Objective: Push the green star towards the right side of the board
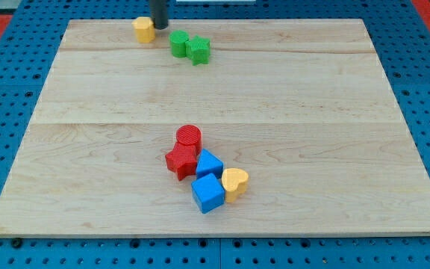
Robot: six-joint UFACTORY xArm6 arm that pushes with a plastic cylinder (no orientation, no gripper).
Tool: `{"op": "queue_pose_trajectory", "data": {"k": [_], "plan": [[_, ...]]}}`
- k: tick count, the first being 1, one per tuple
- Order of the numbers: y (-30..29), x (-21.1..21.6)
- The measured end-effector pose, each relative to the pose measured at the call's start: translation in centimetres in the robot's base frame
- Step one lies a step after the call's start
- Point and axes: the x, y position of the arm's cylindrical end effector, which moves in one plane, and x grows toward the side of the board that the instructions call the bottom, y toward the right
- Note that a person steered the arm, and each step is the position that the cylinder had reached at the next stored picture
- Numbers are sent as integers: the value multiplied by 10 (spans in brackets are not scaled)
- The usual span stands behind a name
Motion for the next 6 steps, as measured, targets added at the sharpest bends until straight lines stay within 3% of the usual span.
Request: {"op": "queue_pose_trajectory", "data": {"k": [3, 6], "plan": [[-6, 26], [54, 78]]}}
